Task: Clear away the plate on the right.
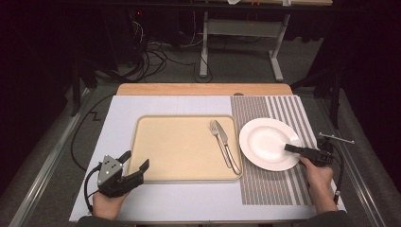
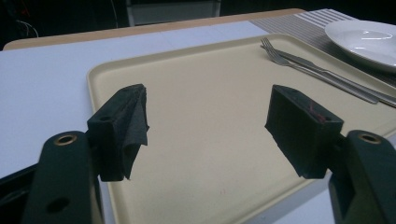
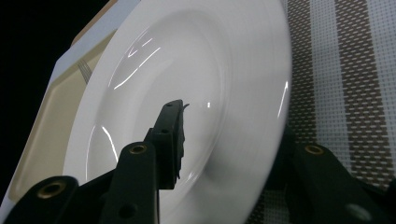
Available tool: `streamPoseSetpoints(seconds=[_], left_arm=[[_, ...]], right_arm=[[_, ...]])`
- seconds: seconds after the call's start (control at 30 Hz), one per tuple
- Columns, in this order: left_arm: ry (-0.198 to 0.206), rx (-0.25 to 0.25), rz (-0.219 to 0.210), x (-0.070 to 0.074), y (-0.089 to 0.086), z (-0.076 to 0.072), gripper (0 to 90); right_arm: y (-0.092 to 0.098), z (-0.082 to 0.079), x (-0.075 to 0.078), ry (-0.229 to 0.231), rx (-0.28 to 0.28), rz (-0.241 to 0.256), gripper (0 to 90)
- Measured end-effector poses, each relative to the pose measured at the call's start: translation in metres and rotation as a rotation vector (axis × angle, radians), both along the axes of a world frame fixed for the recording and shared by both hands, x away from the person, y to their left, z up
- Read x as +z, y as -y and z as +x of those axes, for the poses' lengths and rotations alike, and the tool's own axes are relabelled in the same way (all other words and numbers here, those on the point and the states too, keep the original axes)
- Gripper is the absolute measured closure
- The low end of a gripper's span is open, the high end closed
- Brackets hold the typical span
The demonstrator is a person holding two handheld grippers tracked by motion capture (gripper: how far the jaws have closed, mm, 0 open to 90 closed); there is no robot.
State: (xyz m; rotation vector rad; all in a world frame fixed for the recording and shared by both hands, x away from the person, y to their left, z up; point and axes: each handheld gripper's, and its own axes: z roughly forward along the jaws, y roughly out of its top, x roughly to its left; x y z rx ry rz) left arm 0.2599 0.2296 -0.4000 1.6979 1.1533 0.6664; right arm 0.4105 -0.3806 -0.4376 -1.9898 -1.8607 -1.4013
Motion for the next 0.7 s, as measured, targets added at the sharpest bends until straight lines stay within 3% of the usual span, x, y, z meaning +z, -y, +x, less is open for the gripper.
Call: streamPoseSetpoints(seconds=[0.3,0.7], left_arm=[[-0.003,0.006,-0.005,-0.0001,-0.0012,0.0003,30.3],[0.000,0.007,-0.007,0.0002,-0.0019,-0.0005,30.3]], right_arm=[[-0.0028,0.0040,0.0000,0.002,0.023,-0.052,71.7],[-0.0036,0.0038,0.0012,-0.031,0.058,-0.029,74.3]])
